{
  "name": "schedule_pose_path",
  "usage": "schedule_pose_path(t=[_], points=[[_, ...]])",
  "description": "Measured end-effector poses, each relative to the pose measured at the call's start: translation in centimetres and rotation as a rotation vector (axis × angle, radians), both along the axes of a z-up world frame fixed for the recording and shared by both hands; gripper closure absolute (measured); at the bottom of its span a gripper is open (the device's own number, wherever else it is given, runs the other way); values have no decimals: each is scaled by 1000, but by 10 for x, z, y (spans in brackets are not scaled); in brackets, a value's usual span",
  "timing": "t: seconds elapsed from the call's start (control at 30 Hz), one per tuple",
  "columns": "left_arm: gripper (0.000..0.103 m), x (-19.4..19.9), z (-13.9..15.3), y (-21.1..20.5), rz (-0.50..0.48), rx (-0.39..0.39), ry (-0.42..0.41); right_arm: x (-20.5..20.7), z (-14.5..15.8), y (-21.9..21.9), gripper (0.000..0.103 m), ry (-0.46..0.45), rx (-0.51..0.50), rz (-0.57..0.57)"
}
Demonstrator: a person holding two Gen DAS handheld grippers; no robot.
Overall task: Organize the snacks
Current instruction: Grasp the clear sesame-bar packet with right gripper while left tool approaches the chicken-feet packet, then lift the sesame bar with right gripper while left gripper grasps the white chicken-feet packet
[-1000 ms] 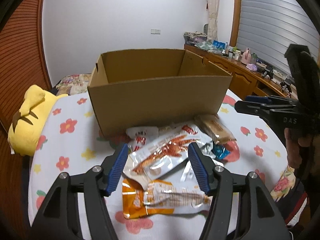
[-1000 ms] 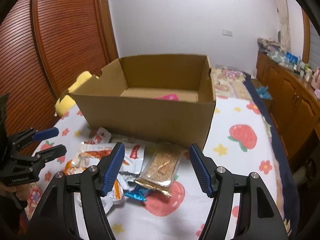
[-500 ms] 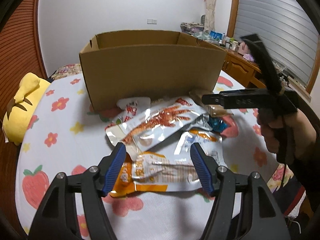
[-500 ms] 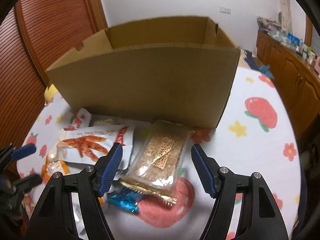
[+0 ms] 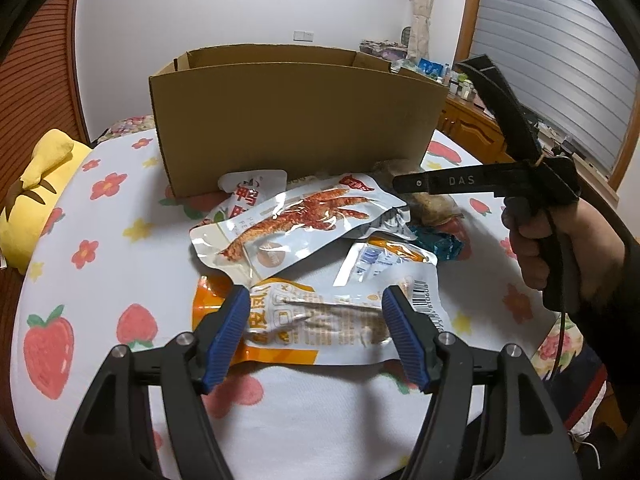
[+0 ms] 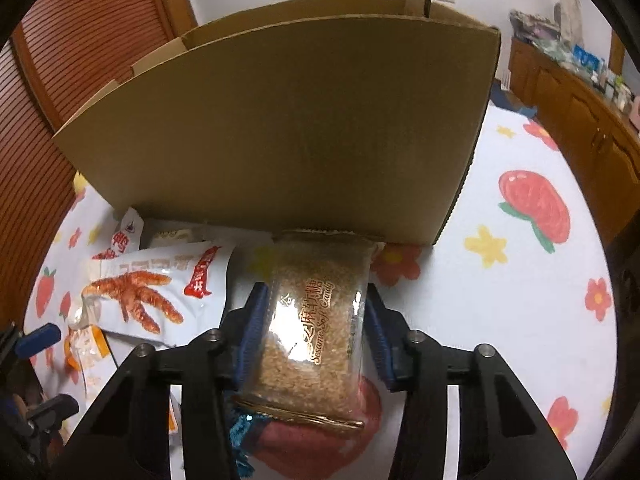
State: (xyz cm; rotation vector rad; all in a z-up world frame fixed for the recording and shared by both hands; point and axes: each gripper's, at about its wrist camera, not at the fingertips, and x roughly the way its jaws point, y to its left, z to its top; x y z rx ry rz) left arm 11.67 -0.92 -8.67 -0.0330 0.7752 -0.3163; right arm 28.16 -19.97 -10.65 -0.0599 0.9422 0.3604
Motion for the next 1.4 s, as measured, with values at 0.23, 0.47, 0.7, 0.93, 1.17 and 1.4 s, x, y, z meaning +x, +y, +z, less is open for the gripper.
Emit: schedule_pose_path(t=[0.23, 0.47, 0.7, 0.93, 1.17, 1.4], points=[[32, -2, 0, -9, -18, 7, 4, -31, 15, -21, 59, -96, 28, -2], [32, -11, 2, -6, 10, 10, 7, -58, 10, -29, 59, -146, -19, 9], [31, -17, -5, 5, 67, 6, 33, -66, 0, -30, 58, -130, 16, -2], [31, 4, 4, 2, 27, 64, 5, -63, -4, -31, 58, -122, 27, 2], [31, 45, 4, -15, -98, 190, 6, -60, -8, -27, 58, -124, 25, 14], [31, 79, 0, -25, -238, 252, 69, -58, -11, -32, 58, -111, 65, 10]])
